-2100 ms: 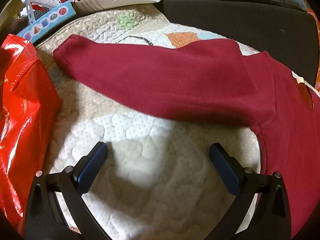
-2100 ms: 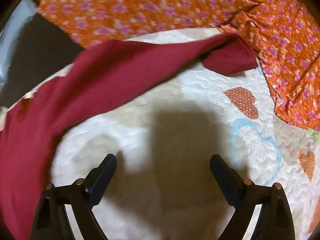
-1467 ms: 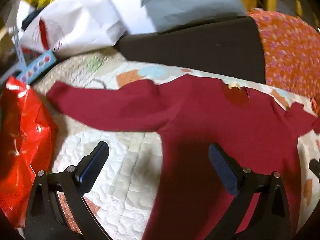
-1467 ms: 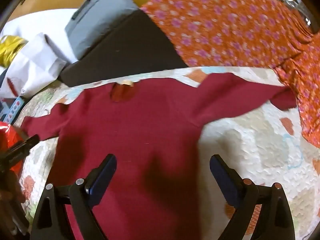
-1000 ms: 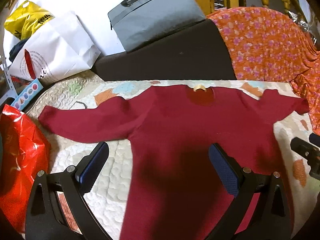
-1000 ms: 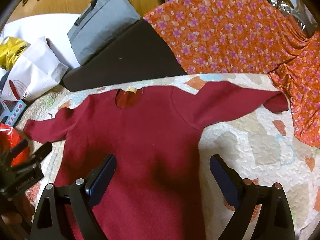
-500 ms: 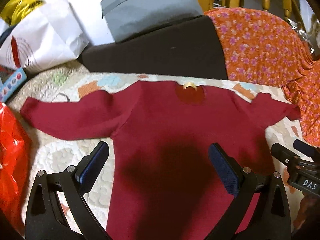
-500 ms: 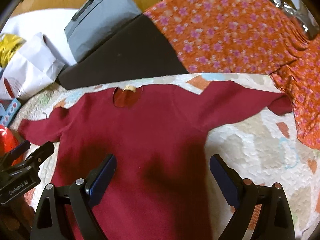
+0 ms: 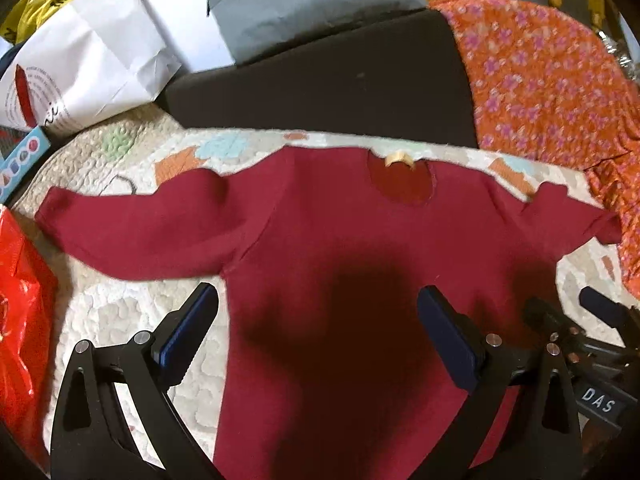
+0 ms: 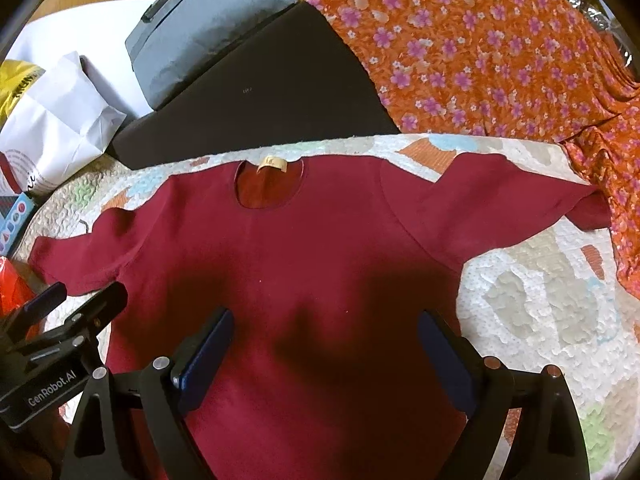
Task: Fold small clothes
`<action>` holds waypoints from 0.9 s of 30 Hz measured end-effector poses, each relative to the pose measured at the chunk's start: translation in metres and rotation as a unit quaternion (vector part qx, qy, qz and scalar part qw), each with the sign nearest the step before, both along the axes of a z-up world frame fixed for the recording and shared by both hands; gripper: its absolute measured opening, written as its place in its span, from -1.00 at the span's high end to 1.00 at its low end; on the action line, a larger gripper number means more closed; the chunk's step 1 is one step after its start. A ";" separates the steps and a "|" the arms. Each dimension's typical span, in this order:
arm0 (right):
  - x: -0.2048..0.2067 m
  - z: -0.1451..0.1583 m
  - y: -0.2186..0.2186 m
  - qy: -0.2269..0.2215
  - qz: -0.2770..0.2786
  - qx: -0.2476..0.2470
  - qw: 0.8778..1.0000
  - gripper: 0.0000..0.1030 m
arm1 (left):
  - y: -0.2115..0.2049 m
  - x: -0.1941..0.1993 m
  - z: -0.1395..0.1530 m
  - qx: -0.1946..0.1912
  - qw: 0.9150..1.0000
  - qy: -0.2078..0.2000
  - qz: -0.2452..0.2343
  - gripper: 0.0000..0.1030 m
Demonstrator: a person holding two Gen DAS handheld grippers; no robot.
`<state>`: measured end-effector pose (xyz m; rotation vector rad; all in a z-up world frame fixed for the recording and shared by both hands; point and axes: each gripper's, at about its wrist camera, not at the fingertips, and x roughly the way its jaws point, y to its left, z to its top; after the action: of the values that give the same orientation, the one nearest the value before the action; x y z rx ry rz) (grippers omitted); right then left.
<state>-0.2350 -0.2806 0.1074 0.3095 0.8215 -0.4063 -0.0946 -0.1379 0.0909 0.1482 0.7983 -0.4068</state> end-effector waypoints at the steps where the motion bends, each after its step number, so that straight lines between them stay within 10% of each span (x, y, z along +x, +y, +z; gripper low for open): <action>1: 0.000 -0.001 0.000 -0.001 -0.002 0.003 1.000 -0.78 | 0.001 0.001 -0.002 -0.001 1.000 0.003 0.002 -0.95; 27: 0.036 -0.017 0.018 0.018 0.020 0.006 1.000 -0.78 | 0.019 0.022 -0.013 0.011 0.999 0.024 0.045 -0.95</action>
<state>-0.1992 -0.2628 0.0905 0.2967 0.8634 -0.3698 -0.0729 -0.1189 0.0776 0.1236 0.8532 -0.3169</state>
